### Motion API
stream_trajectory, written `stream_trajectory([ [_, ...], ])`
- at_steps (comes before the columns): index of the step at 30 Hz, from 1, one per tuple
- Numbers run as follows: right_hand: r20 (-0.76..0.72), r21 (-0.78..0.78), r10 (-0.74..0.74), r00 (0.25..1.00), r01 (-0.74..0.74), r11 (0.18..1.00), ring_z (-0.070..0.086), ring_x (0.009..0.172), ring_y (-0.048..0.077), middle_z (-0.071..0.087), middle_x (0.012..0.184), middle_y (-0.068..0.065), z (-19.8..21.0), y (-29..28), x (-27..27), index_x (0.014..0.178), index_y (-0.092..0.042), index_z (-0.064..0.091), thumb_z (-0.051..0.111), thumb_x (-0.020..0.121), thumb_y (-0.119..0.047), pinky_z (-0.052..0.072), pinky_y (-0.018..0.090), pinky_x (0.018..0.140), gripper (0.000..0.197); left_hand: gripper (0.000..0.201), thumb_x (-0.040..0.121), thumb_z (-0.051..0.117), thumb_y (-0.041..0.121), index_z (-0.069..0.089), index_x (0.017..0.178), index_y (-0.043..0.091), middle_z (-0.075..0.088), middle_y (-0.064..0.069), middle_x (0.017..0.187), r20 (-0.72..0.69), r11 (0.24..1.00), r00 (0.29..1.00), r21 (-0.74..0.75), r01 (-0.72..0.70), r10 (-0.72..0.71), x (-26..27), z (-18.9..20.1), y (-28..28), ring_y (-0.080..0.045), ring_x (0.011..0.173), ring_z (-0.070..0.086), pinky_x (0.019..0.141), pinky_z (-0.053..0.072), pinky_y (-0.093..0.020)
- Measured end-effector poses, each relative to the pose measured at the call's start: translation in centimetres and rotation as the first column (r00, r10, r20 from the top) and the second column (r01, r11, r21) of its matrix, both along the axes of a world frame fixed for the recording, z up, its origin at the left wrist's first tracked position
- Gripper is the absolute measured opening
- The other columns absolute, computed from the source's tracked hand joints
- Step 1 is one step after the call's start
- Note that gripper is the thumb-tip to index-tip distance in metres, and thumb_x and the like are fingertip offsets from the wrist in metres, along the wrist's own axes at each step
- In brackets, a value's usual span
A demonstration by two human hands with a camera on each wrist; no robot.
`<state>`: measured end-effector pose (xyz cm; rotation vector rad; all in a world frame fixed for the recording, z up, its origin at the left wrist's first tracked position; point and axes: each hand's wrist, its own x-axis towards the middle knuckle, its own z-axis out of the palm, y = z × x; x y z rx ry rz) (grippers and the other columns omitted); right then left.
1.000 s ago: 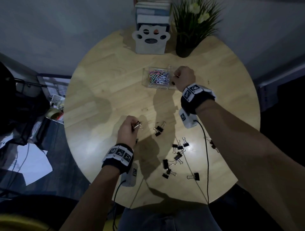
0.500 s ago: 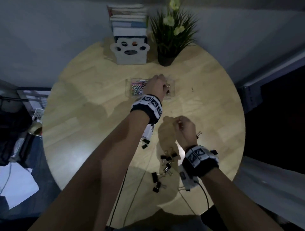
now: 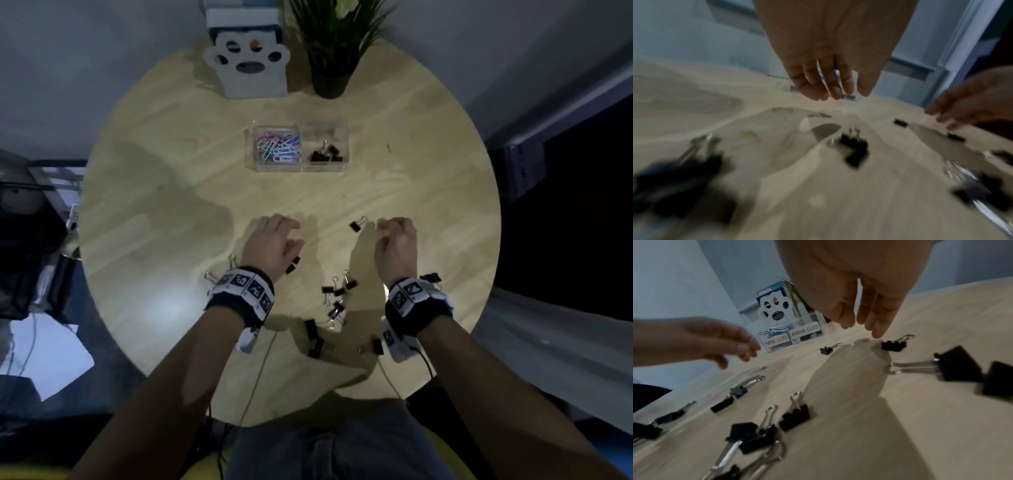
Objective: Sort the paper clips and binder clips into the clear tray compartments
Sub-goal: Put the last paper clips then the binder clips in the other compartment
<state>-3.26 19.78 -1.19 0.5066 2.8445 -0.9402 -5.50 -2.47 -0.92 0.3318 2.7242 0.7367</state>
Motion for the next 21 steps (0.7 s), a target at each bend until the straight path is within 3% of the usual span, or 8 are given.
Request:
stream_trajectory([
  [2, 0.041, 0.023, 0.04, 0.998, -0.041, 0.999, 0.041, 0.124, 0.034, 0.042, 0.134, 0.019, 0.0, 0.0, -0.3, 0.122, 0.001, 0.054, 0.043, 0.089, 0.003, 0.035, 0.027, 0.103, 0.035, 0.042, 0.088, 0.057, 0.032, 0.049, 0.125, 0.013, 0.05, -0.009, 0.127, 0.053, 0.998, 0.998, -0.067, 0.021, -0.018, 2.0, -0.9, 0.2, -0.027, 0.119, 0.041, 0.099, 0.035, -0.037],
  [5, 0.068, 0.088, 0.249, 0.966, -0.255, 0.963, 0.034, 0.13, 0.033, 0.038, 0.144, 0.015, -0.3, -0.6, -0.9, 0.133, -0.003, 0.045, 0.045, 0.089, -0.001, 0.036, 0.036, 0.106, 0.043, 0.05, 0.086, 0.057, 0.034, 0.044, 0.129, 0.013, 0.046, -0.01, 0.126, 0.078, 0.994, 0.997, -0.106, -0.014, 0.022, 3.9, -1.7, 1.1, -0.029, 0.117, 0.039, 0.1, 0.036, -0.039],
  [7, 0.114, 0.154, 0.391, 0.913, -0.406, 0.901, 0.035, 0.13, 0.032, 0.04, 0.144, 0.012, -0.9, -1.0, -1.1, 0.134, -0.005, 0.046, 0.046, 0.089, -0.002, 0.037, 0.037, 0.105, 0.045, 0.046, 0.088, 0.056, 0.03, 0.044, 0.128, 0.012, 0.046, -0.013, 0.123, 0.067, 0.989, 0.995, -0.134, -0.068, 0.078, 4.4, -2.0, 1.6, -0.031, 0.115, 0.039, 0.098, 0.038, -0.041],
  [9, 0.124, 0.208, 0.437, 0.891, -0.454, 0.867, 0.04, 0.124, 0.033, 0.047, 0.138, 0.012, -1.5, -1.1, -1.1, 0.127, -0.004, 0.053, 0.047, 0.088, 0.0, 0.039, 0.037, 0.101, 0.04, 0.037, 0.089, 0.055, 0.021, 0.049, 0.124, 0.009, 0.045, -0.016, 0.122, 0.057, 0.983, 0.989, -0.128, -0.131, 0.139, 4.5, -2.2, 2.0, -0.034, 0.115, 0.039, 0.1, 0.037, -0.042],
  [13, 0.117, 0.265, 0.433, 0.894, -0.448, 0.854, 0.044, 0.115, 0.033, 0.055, 0.122, 0.018, -2.1, -0.4, -0.7, 0.119, -0.001, 0.053, 0.045, 0.091, -0.003, 0.037, 0.037, 0.097, 0.029, 0.03, 0.086, 0.056, 0.006, 0.053, 0.116, 0.005, 0.049, -0.019, 0.119, 0.038, 0.981, 0.983, -0.082, -0.178, 0.181, 4.4, -1.9, 2.6, -0.036, 0.112, 0.044, 0.1, 0.037, -0.042],
  [17, 0.04, 0.259, 0.381, 0.924, -0.378, 0.889, 0.049, 0.11, 0.034, 0.061, 0.112, 0.018, -1.6, 0.8, 0.0, 0.111, 0.0, 0.058, 0.049, 0.092, -0.009, 0.04, 0.041, 0.091, 0.023, 0.041, 0.085, 0.058, 0.007, 0.046, 0.124, 0.01, 0.053, -0.015, 0.117, 0.101, 0.951, 0.951, 0.076, -0.301, 0.293, 4.6, -1.3, 2.4, -0.032, 0.111, 0.046, 0.098, 0.041, -0.041],
  [19, -0.024, 0.195, 0.256, 0.966, -0.247, 0.949, 0.052, 0.104, 0.036, 0.063, 0.105, 0.02, -1.0, 2.1, 0.4, 0.101, 0.001, 0.061, 0.05, 0.09, -0.008, 0.04, 0.042, 0.087, 0.018, 0.043, 0.086, 0.058, 0.013, 0.042, 0.126, 0.013, 0.059, -0.014, 0.111, 0.156, 0.916, 0.918, 0.118, -0.383, 0.363, 4.4, -1.0, 1.7, -0.029, 0.108, 0.048, 0.093, 0.042, -0.039],
  [21, -0.061, 0.088, 0.025, 0.998, -0.02, 0.996, 0.053, 0.096, 0.034, 0.062, 0.102, 0.021, -0.4, 3.8, 0.8, 0.098, 0.004, 0.058, 0.05, 0.091, -0.007, 0.04, 0.039, 0.081, 0.016, 0.041, 0.088, 0.052, 0.014, 0.041, 0.127, 0.014, 0.055, -0.016, 0.114, 0.235, 0.872, 0.863, 0.101, -0.479, 0.447, 4.5, -0.3, 1.3, -0.027, 0.105, 0.046, 0.087, 0.04, -0.035],
])
